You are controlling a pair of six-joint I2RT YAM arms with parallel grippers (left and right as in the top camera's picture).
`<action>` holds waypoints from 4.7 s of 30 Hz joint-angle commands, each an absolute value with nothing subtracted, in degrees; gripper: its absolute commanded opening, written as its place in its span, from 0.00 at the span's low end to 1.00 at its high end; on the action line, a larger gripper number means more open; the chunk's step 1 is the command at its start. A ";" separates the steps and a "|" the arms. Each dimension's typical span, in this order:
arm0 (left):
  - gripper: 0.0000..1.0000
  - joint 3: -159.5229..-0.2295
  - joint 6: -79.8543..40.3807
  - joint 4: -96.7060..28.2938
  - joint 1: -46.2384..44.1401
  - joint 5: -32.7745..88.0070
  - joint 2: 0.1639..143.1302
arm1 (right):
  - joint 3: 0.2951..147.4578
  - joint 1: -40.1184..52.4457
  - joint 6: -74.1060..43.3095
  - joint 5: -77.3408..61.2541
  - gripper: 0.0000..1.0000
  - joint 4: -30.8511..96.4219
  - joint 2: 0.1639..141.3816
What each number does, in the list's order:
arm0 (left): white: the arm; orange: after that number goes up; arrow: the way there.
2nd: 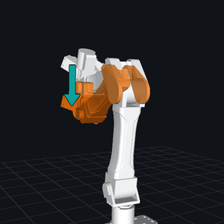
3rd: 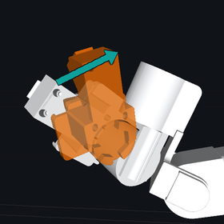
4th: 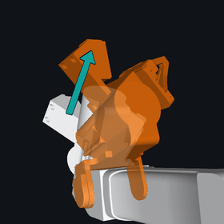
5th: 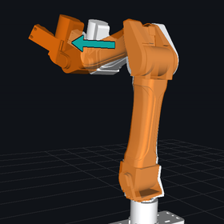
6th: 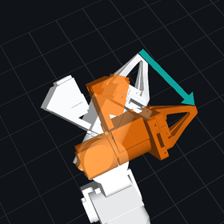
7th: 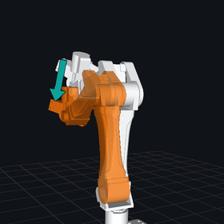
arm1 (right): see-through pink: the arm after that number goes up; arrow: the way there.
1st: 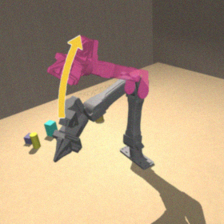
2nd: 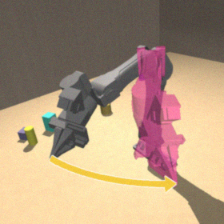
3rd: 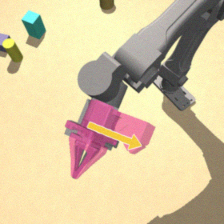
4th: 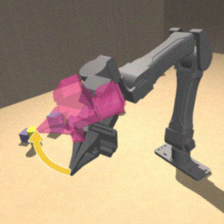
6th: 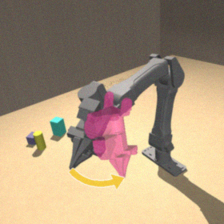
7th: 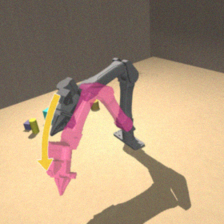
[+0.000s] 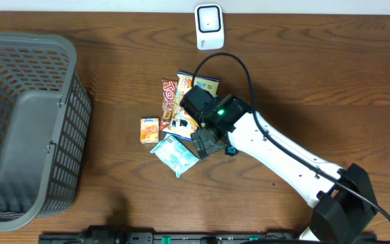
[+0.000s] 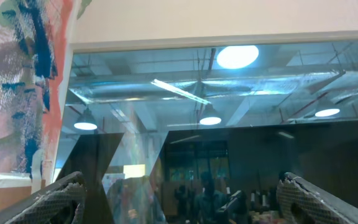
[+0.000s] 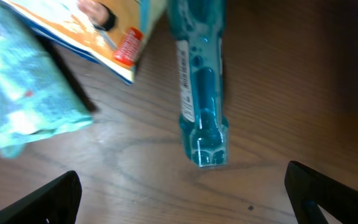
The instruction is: Scan the item barcode
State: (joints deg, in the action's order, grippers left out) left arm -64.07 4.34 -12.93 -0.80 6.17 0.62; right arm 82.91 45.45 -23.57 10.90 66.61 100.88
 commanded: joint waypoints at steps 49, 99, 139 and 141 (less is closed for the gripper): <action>0.98 -63.96 2.24 -12.78 -0.54 7.09 0.19 | 59.75 30.92 -3.57 -24.43 0.01 35.33 89.93; 0.98 -44.60 2.22 -4.95 -0.54 3.40 0.19 | 60.12 30.94 3.27 -53.08 0.01 41.41 66.32; 0.98 -22.65 -12.36 -17.93 -2.92 4.05 3.66 | 59.86 28.71 0.91 -34.54 0.01 43.18 66.78; 0.98 -21.56 -12.36 -17.69 -2.92 4.10 3.70 | 59.77 28.71 0.91 -32.32 0.01 43.33 66.78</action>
